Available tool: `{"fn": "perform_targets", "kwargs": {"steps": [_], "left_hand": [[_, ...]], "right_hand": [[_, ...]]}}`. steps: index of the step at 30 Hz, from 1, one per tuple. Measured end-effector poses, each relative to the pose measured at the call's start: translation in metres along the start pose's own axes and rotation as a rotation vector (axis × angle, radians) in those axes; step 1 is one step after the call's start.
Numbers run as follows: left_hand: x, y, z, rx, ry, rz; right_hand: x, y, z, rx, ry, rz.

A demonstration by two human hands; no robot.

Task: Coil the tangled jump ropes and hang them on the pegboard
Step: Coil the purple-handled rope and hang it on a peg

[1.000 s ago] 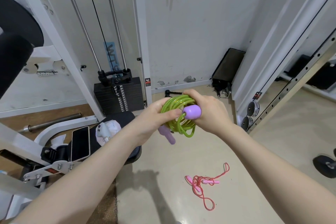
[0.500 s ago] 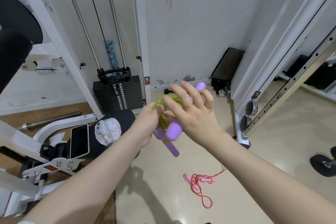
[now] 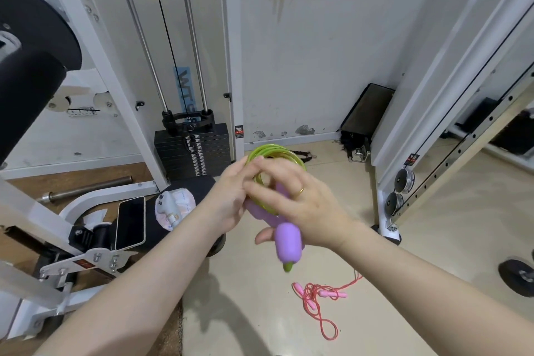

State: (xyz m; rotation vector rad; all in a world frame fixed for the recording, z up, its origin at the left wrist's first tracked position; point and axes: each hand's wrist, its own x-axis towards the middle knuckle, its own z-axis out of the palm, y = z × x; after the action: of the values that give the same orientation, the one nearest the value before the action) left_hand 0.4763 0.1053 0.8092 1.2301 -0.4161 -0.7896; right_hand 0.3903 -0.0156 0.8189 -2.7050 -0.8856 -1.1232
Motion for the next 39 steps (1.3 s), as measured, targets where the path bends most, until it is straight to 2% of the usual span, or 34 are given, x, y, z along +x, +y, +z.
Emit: {"fn": "perform_targets", "kwargs": {"steps": [3, 5, 7, 8, 11, 12, 15, 19, 23, 26, 28, 30, 34, 36, 39], "left_hand": [[0.001, 0.009, 0.004, 0.094, -0.011, 0.166], [-0.002, 0.011, 0.006, 0.166, -0.045, 0.171], [-0.003, 0.010, 0.005, 0.162, -0.091, 0.150], [-0.006, 0.013, 0.008, 0.161, -0.102, 0.144], [-0.011, 0.013, 0.013, 0.166, -0.101, 0.109], [-0.013, 0.011, 0.013, 0.149, -0.100, 0.101], [-0.015, 0.003, 0.013, 0.158, -0.078, 0.071], [-0.017, -0.004, 0.014, 0.218, -0.127, 0.000], [-0.021, -0.008, 0.022, 0.226, -0.090, 0.019], [-0.020, -0.011, 0.029, 0.142, -0.015, 0.019], [-0.022, -0.013, 0.029, 0.135, -0.008, 0.005], [-0.025, -0.016, 0.027, 0.152, -0.032, -0.006], [-0.028, -0.019, 0.016, 0.208, -0.081, -0.009], [-0.030, -0.013, 0.010, 0.203, -0.166, -0.019], [-0.029, 0.000, 0.003, 0.190, -0.284, 0.028]], "right_hand": [[-0.010, 0.008, -0.001, 0.003, -0.057, 0.205], [-0.011, 0.007, 0.000, -0.108, -0.093, 0.376], [-0.004, 0.004, -0.003, -0.109, -0.064, 0.623], [-0.001, 0.003, -0.007, -0.046, -0.071, 0.731], [0.005, 0.008, -0.019, 0.424, -0.261, 0.997], [0.007, 0.007, -0.022, 0.457, -0.319, 1.031], [0.007, 0.011, -0.022, 0.382, -0.419, 1.010], [0.003, 0.019, -0.022, 0.333, -0.531, 1.051], [0.013, 0.017, -0.029, 0.058, -0.730, 1.081], [0.025, 0.011, -0.039, -0.129, -0.788, 0.979], [0.025, 0.008, -0.038, -0.149, -0.811, 0.904], [0.021, 0.007, -0.035, -0.023, -0.825, 0.877], [0.006, 0.020, -0.044, 0.451, -0.897, 0.926], [0.000, 0.027, -0.052, 0.734, -0.760, 1.032], [-0.005, 0.028, -0.051, 1.099, -0.439, 1.134]]}}
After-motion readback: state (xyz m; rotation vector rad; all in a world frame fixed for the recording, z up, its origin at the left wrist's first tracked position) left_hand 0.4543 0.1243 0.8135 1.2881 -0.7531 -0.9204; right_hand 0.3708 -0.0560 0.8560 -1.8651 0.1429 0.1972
